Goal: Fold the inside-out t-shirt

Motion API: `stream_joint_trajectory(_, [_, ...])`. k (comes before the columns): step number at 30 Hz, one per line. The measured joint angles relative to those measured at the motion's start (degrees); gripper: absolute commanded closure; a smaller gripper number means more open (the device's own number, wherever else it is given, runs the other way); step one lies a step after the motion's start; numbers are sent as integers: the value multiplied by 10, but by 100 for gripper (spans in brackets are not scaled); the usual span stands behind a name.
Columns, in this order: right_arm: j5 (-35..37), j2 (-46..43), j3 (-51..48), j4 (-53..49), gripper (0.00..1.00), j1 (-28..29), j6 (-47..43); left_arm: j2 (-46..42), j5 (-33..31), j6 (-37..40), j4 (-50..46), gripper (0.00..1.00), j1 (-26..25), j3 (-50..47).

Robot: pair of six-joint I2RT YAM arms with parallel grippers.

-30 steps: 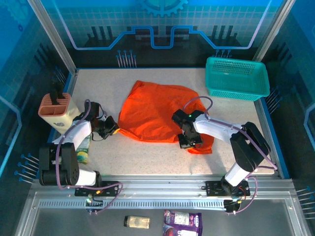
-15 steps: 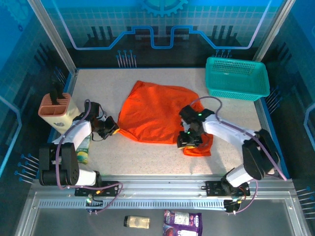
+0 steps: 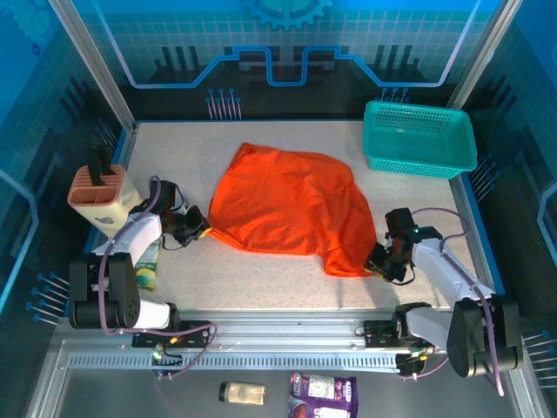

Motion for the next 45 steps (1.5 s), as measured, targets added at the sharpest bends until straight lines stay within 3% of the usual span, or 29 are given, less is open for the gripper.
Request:
stream_joint_trajectory(21, [-25,43,-32,91,69,-12,12,0,-1,0,0,100,0,0])
stream_joint_trajectory(28, [-21,50,-31,88,78,-15,12,0,-1,0,0,100,0,0])
stream_joint_trajectory(33, [-16,51,-31,84,94,-16,8,0,-1,0,0,100,0,0])
stream_joint_trajectory(37, [-19,40,-30,84,100,-16,8,0,-1,0,0,100,0,0])
stream_joint_trajectory(41, [-16,-11,9,57,100,-16,3,0,-1,0,-9,100,0,9])
stream_joint_trajectory(45, [6,-48,142,12,100,-16,-17,-8,-1,0,-23,100,0,50])
